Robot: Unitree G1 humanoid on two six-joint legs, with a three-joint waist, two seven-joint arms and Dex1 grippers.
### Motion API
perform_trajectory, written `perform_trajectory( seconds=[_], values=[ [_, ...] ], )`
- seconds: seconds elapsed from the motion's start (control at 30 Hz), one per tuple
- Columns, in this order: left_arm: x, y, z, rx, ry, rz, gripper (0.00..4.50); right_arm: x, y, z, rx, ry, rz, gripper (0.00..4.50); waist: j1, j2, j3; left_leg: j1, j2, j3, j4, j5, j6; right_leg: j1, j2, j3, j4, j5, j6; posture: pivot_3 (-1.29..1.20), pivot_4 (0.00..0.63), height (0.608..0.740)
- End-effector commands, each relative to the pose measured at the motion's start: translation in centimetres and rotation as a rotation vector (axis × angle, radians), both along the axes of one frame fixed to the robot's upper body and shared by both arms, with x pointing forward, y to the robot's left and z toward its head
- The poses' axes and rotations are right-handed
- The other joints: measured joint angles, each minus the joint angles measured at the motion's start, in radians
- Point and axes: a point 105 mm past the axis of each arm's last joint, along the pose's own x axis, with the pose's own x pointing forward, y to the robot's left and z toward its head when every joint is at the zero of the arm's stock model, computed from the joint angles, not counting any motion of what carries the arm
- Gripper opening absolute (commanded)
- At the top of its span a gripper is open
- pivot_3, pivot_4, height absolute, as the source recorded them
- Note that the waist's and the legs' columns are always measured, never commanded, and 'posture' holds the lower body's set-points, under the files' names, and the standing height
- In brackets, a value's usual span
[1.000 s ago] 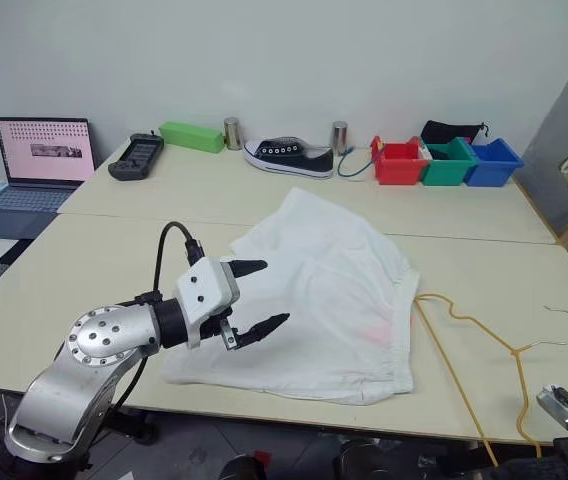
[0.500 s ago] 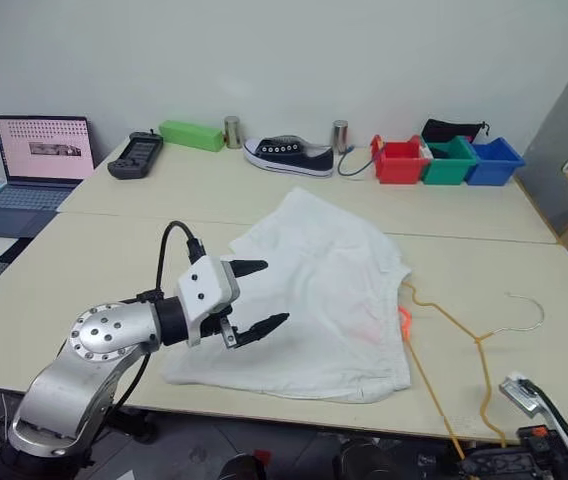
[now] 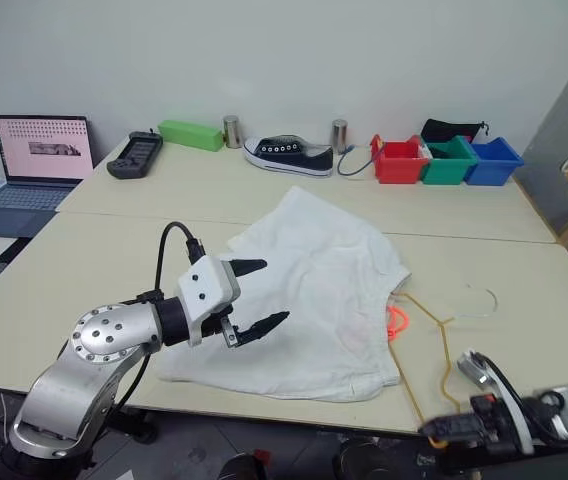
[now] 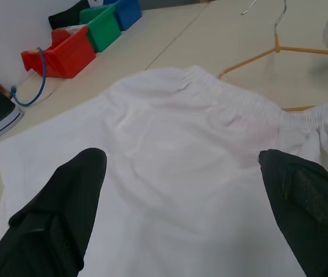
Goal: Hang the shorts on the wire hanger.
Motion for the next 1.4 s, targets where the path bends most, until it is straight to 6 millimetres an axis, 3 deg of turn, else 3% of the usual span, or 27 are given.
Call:
perform_trajectory(
  seconds=[0.03,0.17,0.3,0.37,0.47,0.63,0.77,0.97,1.27,1.4],
  values=[
    [-0.1,-0.4,1.1,0.007,-0.07,-0.023,4.47,3.2,-0.4,0.7,-0.006,-0.048,-0.065,0.0,-0.001,0.0,0.0,0.0,0.0,0.0,0.0,0.0,0.0,0.0,0.0,0.0,0.0,0.0,0.0,-0.24,0.043,0.74],
    [-0.1,-0.8,1.1,0.001,-0.073,-0.037,4.47,6.3,-0.8,2.2,-0.016,-0.12,-0.113,0.0,-0.002,0.003,-0.002,0.0,0.0,0.0,0.0,0.0,0.0,0.0,0.001,0.0,0.0,0.002,0.0,-0.24,0.036,0.74],
    [0.1,-0.8,1.2,0.004,-0.066,-0.047,4.47,9.0,-1.0,5.3,-0.116,-0.331,-0.051,0.0,-0.002,0.008,-0.003,0.0,-0.001,0.001,0.001,0.001,0.001,0.0,0.001,0.001,0.001,0.002,0.0,-0.25,0.028,0.74],
    [1.1,-0.1,2.3,0.008,-0.086,-0.033,4.47,10.1,-0.4,7.1,-0.276,-0.576,0.106,0.0,-0.002,0.009,-0.003,-0.001,-0.001,0.001,0.001,0.001,0.0,-0.001,0.001,0.001,0.001,0.003,-0.002,-0.25,0.02,0.74],
    [4.3,1.2,5.2,0.05,-0.202,0.015,4.47,12.7,0.3,8.1,-0.533,-0.858,0.262,0.0,-0.004,0.01,-0.003,-0.001,0.0,-0.001,0.0,0.001,0.0,-0.003,0.002,-0.001,0.001,0.002,0.0,-0.25,0.011,0.74],
    [8.2,1.6,9.9,0.132,-0.357,-0.014,4.47,15.9,1.7,7.7,-0.822,-1.149,0.463,0.0,-0.018,0.008,-0.004,-0.001,0.0,-0.002,0.001,0.001,0.0,-0.003,0.003,-0.002,0.001,0.002,0.0,-0.24,0.0,0.74],
    [9.6,1.2,12.0,0.187,-0.413,-0.078,4.47,17.6,3.0,7.8,-0.891,-1.247,0.502,0.0,-0.034,0.008,-0.005,-0.002,-0.002,-0.003,0.001,0.001,0.0,-0.002,-0.001,-0.002,0.002,0.004,-0.002,-0.24,0.0,0.74],
    [10.3,1.0,9.8,0.394,-0.305,-0.265,4.47,18.8,5.4,9.1,-0.959,-1.425,0.596,0.0,-0.065,0.009,-0.005,-0.003,-0.002,-0.006,0.0,0.001,-0.001,0.0,-0.004,-0.004,0.004,0.005,-0.003,-0.25,0.0,0.74],
    [12.3,0.0,7.5,0.52,-0.316,-0.331,4.47,17.2,9.0,10.7,-0.917,-1.549,0.667,0.0,-0.09,0.009,-0.005,-0.002,-0.002,-0.009,0.001,0.002,0.0,-0.001,-0.006,-0.005,0.01,0.005,-0.003,-0.29,0.0,0.74],
    [12.4,0.5,5.8,0.616,-0.293,-0.35,4.47,16.6,10.1,11.6,-0.899,-1.57,0.645,0.0,-0.099,0.009,-0.005,-0.001,-0.002,-0.01,0.002,0.004,0.001,-0.001,-0.006,-0.005,0.015,0.005,-0.003,-0.3,0.001,0.74]
  ],
)
